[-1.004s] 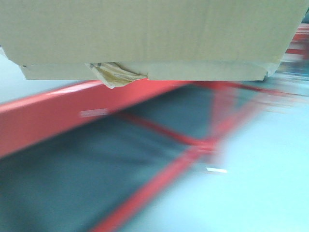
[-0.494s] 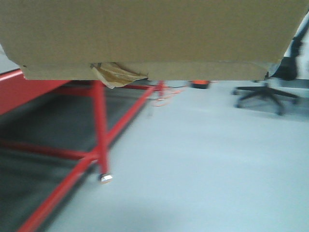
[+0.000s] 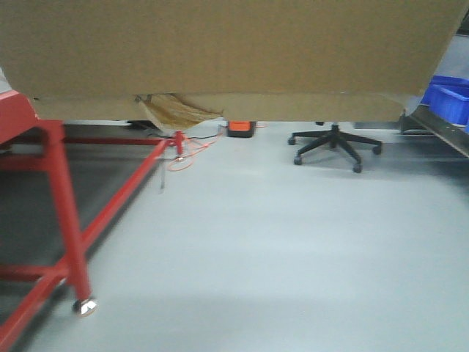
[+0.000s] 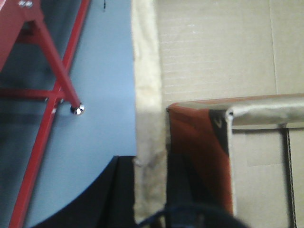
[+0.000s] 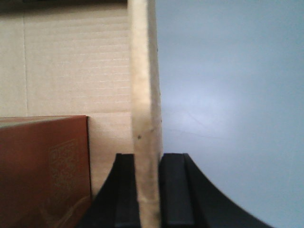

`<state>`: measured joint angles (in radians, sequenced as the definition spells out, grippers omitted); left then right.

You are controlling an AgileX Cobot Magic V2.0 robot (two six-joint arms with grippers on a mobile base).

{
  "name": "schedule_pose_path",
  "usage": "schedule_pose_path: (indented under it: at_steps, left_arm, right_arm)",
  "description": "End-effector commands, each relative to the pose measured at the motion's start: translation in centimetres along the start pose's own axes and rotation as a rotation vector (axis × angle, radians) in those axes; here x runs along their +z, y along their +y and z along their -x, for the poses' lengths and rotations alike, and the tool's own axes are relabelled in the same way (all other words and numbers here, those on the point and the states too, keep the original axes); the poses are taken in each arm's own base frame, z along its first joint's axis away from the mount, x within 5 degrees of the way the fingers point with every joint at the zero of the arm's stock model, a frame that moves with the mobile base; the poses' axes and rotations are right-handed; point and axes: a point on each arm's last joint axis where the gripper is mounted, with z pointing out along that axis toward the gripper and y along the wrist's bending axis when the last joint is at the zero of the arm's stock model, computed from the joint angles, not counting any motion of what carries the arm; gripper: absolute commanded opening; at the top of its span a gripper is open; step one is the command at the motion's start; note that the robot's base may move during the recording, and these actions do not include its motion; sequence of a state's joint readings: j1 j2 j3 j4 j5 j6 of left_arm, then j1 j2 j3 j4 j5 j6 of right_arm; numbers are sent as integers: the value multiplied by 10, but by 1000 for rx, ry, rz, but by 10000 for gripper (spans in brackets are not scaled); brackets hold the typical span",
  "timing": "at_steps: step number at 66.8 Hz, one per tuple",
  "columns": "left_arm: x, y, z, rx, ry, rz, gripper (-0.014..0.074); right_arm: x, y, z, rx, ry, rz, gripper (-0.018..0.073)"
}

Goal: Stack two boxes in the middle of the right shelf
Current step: 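Carry the box stack past the red table toward the shelving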

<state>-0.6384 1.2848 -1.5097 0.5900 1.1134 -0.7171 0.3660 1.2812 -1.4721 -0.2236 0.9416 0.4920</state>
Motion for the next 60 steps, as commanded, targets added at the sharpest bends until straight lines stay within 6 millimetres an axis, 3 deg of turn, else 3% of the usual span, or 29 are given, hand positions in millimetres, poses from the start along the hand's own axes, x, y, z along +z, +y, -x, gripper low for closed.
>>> schedule_pose_path:
  at_steps: [1, 60]
  left_arm:
    - [-7, 6, 6, 12, -55, 28, -111]
    - [-7, 6, 7, 19, -65, 36, -111]
  right_arm:
    - [-7, -3, 8, -12, -79, -5, -162]
    - [-7, -3, 9, -12, -82, -4, -162]
